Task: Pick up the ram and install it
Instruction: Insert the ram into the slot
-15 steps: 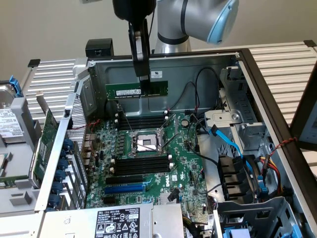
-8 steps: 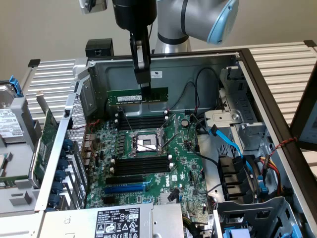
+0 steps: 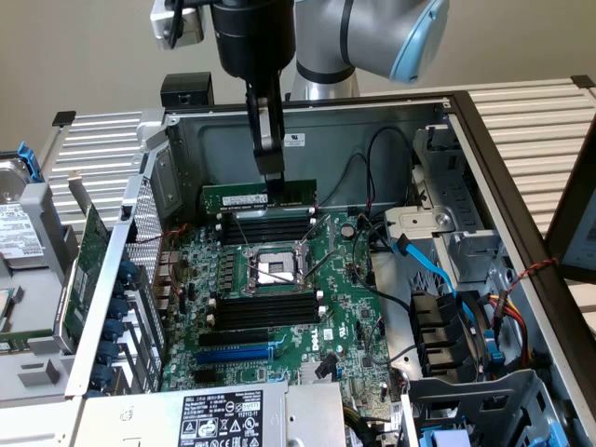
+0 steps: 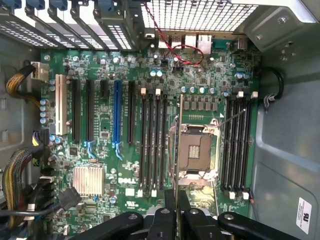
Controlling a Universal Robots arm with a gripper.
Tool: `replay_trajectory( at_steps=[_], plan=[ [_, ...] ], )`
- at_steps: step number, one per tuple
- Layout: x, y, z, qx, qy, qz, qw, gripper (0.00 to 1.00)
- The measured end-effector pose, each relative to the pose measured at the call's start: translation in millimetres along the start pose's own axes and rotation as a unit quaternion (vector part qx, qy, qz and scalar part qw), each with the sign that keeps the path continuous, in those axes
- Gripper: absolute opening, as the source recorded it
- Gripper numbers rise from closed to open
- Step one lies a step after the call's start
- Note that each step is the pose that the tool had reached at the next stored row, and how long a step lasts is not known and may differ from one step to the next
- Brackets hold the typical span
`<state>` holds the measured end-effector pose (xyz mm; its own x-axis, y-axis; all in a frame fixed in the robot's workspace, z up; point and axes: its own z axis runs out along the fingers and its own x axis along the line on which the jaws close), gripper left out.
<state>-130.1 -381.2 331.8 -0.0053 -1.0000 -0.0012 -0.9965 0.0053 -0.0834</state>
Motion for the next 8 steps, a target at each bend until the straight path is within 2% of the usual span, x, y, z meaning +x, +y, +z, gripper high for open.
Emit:
replay_trajectory(
  at_steps=[5, 8],
  plan=[
    [8.8, 0.6, 8.0, -0.0023, -0.0001, 0.000, 1.0000, 0.14],
    [9.1, 1.1, 13.3, -0.0024, 0.0000, 0.000, 1.0000, 0.14]
  ],
)
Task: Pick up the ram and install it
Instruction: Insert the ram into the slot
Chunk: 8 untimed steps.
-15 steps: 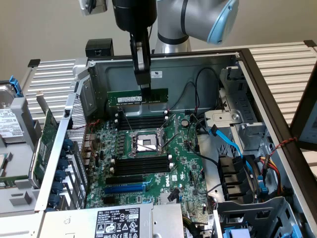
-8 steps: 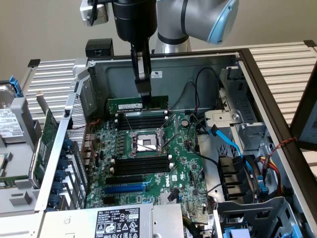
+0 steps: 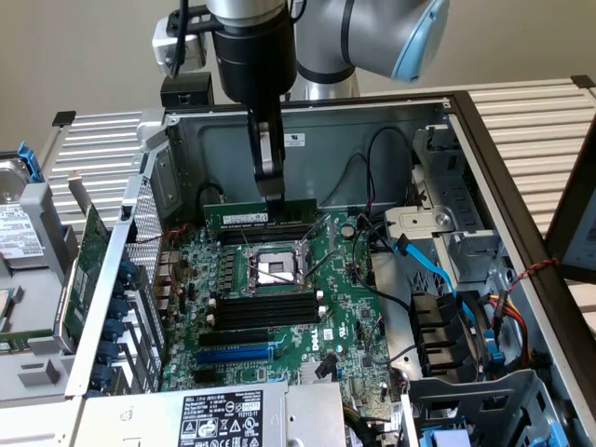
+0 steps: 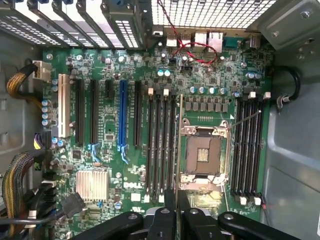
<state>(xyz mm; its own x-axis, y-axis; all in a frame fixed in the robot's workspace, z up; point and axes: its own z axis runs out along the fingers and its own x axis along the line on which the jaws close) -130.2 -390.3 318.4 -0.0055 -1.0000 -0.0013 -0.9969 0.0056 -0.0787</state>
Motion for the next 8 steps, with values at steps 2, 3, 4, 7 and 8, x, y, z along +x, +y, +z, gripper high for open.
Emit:
replay_trajectory(
  at_steps=[2, 3, 4, 7, 8],
  plan=[
    [0.1, 0.2, 3.7, -0.0001, 0.0001, 0.000, 1.0000, 0.14],
    [0.1, 0.4, 5.5, -0.0001, 0.0001, 0.000, 1.0000, 0.14],
    [0.1, 0.5, 7.3, -0.0001, 0.0001, 0.000, 1.0000, 0.14],
    [0.4, 0.9, 12.5, -0.0001, 0.0006, 0.000, 1.0000, 0.14],
    [0.4, 1.0, 14.1, -0.0001, 0.0010, 0.000, 1.0000, 0.14]
  ],
)
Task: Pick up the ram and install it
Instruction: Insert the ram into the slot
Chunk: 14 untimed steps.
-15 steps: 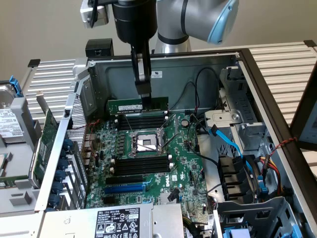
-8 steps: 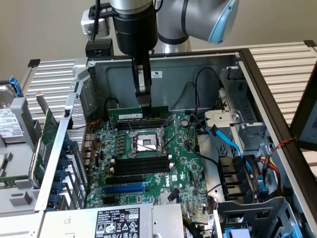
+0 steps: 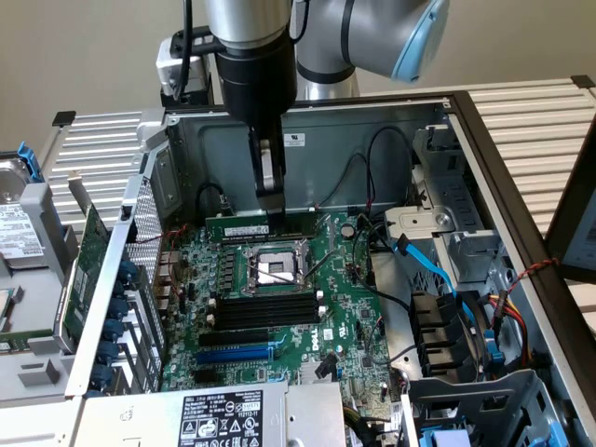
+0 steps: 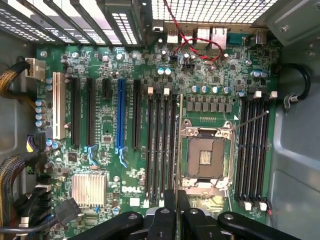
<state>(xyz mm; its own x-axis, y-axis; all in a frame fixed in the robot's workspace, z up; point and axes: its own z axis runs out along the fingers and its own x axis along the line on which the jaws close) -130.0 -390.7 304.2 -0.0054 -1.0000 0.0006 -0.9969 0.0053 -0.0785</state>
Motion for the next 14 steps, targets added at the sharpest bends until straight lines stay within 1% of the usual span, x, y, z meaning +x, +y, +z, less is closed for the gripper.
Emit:
replay_trajectory(
  at_steps=[2, 5, 6, 8, 12, 14],
  plan=[
    [0.0, 0.2, 2.5, 0.0001, 0.0021, 0.000, 1.0000, 0.14],
    [0.0, 0.4, 5.1, 0.0000, 0.0081, 0.000, 1.0000, 0.14],
    [0.0, 0.5, 6.6, 0.0001, 0.0090, 0.000, 1.0000, 0.14],
    [0.0, 0.8, 10.2, 0.0002, 0.0090, 0.000, 1.0000, 0.14],
    [0.1, 1.8, 22.8, 0.0014, 0.0091, 0.006, 0.9999, 0.14],
    [1.7, 2.0, 24.4, 0.0013, 0.0094, 0.008, 0.9999, 0.14]
  ],
)
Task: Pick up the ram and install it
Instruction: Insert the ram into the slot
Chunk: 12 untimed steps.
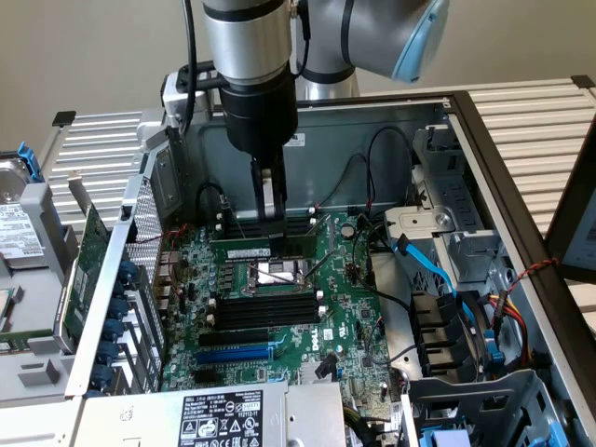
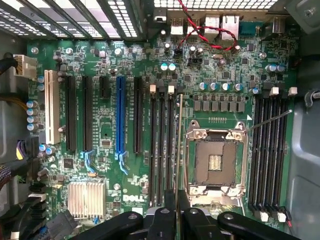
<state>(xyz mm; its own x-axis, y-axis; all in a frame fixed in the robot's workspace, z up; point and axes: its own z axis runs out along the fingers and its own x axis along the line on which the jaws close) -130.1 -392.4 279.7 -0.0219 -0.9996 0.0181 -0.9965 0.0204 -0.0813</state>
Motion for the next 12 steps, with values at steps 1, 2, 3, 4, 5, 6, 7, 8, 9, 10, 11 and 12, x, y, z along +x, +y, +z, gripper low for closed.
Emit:
replay_trajectory(
  at_steps=[1, 2, 3, 4, 5, 6, 7, 8, 9, 10, 11, 12],
  plan=[
    [1.1, 0.0, 0.8, 0.0000, 0.0000, 0.000, 1.0000, 0.14],
    [2.2, 0.0, 1.5, 0.0000, 0.0000, 0.001, 1.0000, 0.14],
    [3.6, 0.0, 2.3, 0.0001, 0.0000, 0.001, 1.0000, 0.14],
    [4.8, 0.0, 3.0, 0.0001, 0.0000, 0.001, 1.0000, 0.14],
    [5.8, 0.1, 3.9, 0.0001, -0.0001, 0.001, 1.0000, 0.14],
    [6.5, 0.1, 4.6, 0.0001, -0.0001, 0.001, 1.0000, 0.14],
    [7.3, 0.1, 5.0, 0.0000, 0.0000, 0.001, 1.0000, 0.14],
    [7.9, 0.2, 5.3, 0.0001, -0.0001, 0.000, 1.0000, 0.14],
    [8.4, 0.2, 5.5, 0.0001, -0.0001, 0.000, 1.0000, 0.14],
    [8.9, 0.2, 5.7, 0.0001, -0.0002, 0.000, 1.0000, 0.14],
    [9.2, 0.2, 5.9, 0.0001, -0.0003, 0.000, 1.0000, 0.14],
    [9.8, 0.2, 5.9, 0.0000, -0.0004, -0.001, 1.0000, 0.14]
  ],
)
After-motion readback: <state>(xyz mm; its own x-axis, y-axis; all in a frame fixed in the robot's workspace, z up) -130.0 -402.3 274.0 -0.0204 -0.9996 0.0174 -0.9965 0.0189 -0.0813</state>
